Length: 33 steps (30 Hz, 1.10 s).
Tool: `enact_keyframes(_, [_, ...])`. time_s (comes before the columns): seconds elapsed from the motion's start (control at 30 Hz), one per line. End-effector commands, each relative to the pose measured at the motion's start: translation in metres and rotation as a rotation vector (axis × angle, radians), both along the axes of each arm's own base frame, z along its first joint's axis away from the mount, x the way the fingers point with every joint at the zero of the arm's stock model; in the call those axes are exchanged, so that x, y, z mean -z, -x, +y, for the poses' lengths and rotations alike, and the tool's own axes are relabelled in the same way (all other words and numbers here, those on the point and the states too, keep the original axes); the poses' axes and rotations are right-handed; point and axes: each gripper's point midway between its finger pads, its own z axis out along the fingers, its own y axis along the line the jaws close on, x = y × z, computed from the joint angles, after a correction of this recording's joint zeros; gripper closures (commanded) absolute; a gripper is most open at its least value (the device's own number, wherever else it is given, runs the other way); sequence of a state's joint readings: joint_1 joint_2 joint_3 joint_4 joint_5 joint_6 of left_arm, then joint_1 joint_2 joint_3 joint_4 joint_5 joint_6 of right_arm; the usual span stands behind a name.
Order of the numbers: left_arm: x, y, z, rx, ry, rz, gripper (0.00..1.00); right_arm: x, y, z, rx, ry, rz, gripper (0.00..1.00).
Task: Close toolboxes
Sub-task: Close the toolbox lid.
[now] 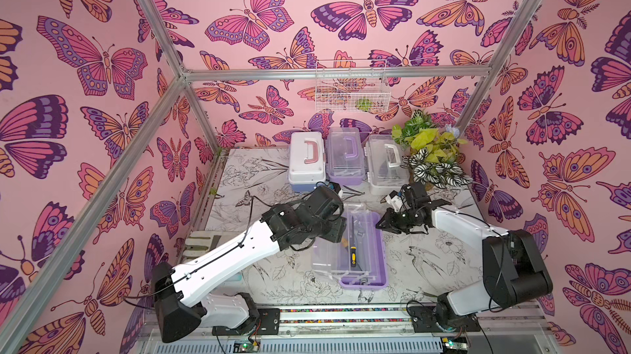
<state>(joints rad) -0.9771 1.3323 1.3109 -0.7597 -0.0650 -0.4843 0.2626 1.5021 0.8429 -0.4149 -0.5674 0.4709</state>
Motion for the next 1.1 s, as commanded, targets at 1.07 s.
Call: enact_keyframes(1.07, [-0.018, -0.003, 0.014, -0.047, 0.152, -0.037, 0.17, -0.005, 0.011, 0.011, -0.048, -0.046, 0.008, 0.81])
